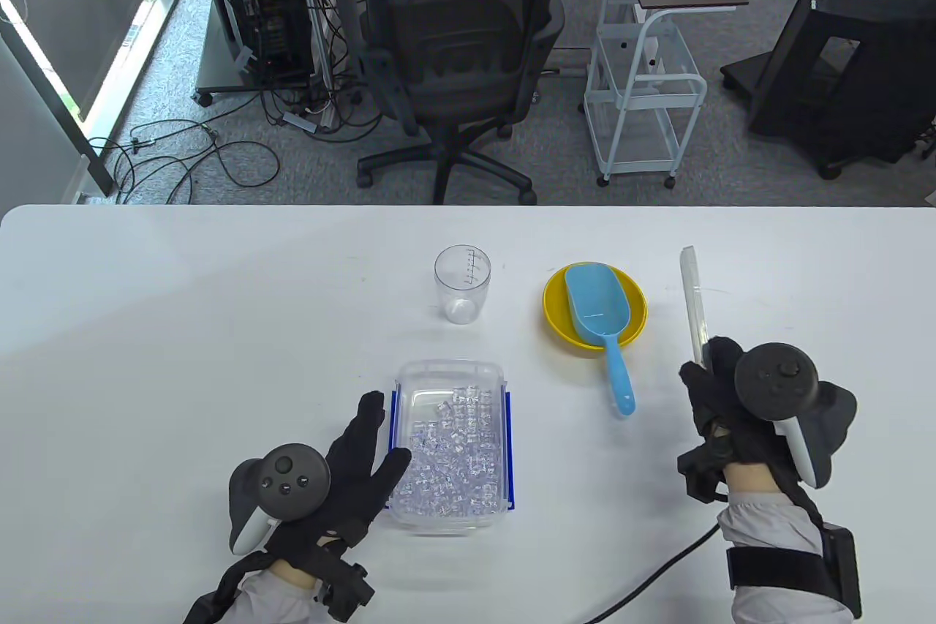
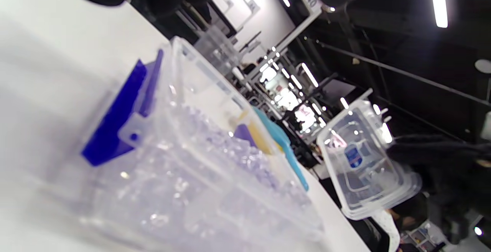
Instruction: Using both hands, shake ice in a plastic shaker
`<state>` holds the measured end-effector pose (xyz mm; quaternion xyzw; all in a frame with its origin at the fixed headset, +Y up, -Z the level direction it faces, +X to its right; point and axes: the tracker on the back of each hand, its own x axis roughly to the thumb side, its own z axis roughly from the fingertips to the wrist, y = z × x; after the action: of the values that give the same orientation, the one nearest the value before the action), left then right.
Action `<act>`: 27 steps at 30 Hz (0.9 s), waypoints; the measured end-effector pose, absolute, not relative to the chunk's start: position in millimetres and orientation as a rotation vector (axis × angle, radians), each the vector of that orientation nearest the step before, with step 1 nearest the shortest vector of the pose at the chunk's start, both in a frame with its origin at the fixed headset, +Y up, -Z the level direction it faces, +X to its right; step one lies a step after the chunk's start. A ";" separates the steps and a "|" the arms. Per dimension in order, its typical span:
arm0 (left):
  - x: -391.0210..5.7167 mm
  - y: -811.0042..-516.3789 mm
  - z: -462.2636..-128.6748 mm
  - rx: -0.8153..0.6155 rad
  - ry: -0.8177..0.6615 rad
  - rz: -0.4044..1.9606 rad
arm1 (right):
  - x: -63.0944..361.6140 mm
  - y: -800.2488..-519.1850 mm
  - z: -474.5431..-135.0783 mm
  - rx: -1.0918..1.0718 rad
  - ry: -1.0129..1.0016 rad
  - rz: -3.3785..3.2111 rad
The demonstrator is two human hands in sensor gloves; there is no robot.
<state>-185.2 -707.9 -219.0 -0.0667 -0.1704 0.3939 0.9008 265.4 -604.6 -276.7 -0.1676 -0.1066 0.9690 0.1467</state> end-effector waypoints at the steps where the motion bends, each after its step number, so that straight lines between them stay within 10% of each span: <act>1: -185.5 -708.8 -219.2 -0.143 -0.349 0.821 | 265.5 -613.3 -278.8 -0.526 -0.294 2.849; 19: -185.8 -712.8 -219.6 -0.228 -0.277 0.760 | 233.0 -731.1 -313.0 -0.581 0.333 3.150; 27: -186.3 -703.0 -218.4 -0.234 -0.259 0.772 | 244.3 -679.3 -315.1 -0.554 0.193 2.884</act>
<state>-186.3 -703.0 -218.4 -0.1137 -0.1259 0.3747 0.9115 244.3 -679.3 -315.1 -0.1873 0.0652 0.9751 0.0989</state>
